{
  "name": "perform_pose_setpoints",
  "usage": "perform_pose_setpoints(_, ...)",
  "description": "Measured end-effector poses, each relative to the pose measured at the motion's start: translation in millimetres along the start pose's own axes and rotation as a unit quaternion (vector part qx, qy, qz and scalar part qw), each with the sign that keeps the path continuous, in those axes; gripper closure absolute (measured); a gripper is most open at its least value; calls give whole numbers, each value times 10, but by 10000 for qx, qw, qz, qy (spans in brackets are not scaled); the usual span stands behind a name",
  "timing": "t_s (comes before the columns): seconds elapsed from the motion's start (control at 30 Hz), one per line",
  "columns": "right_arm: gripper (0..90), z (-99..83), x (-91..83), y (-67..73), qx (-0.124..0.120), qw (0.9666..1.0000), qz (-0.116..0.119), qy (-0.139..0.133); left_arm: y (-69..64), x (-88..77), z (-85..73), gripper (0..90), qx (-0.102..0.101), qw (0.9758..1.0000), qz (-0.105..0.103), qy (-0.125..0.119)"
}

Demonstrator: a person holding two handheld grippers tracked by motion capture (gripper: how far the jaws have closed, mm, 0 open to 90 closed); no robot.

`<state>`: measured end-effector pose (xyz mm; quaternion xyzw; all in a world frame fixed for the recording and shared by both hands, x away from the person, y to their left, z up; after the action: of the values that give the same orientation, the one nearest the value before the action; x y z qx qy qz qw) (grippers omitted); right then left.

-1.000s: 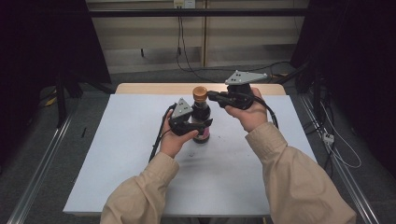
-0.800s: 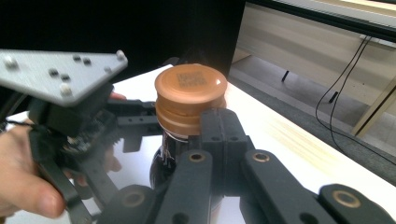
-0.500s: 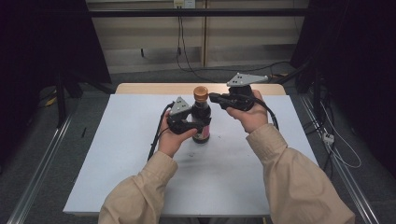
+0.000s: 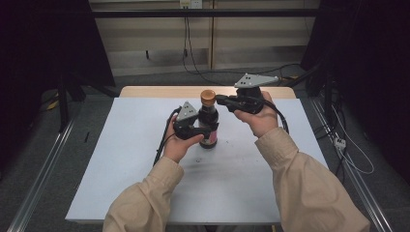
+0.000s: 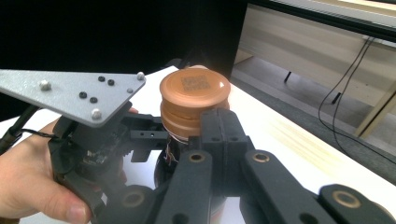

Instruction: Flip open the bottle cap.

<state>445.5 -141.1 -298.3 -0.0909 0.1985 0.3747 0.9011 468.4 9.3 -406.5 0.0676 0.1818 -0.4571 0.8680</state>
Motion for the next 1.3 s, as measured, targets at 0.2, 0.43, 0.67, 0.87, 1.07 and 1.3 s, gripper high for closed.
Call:
perform_pose_setpoints(0.2,900,28,-1,6,4,10000,25,80,4,12,-18,306,49,9999,14,94)
perform_pose_setpoints(0.43,900,84,-23,-6,183,9995,169,-168,1,21,-21,307,99,9999,-26,132)
perform_pose_setpoints(0.67,900,427,-123,135,-266,9995,39,-190,-108,96,17,300,212,9996,83,191)
perform_pose_setpoints(0.87,900,169,-174,-26,-74,9999,-63,-135,-14,23,-26,302,-38,9999,32,119)
perform_pose_setpoints(1.07,900,47,-176,-109,42,9999,-52,-80,-15,34,-33,301,-34,9999,60,75)
perform_pose_setpoints(1.3,900,-18,-156,-85,24,10000,9,-37,-19,42,-43,300,-63,10000,51,4)
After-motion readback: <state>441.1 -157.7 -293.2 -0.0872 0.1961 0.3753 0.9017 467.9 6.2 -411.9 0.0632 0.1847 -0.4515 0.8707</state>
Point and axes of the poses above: each handheld gripper's, and its own axes: x roughly forward along the jaws, z roughly out of its top, y roughly to its left, the point moved 4 cm from there along x, roughly forward along the jaws, and after that the axes turned 2 degrees about y, right-handed, at the moved point
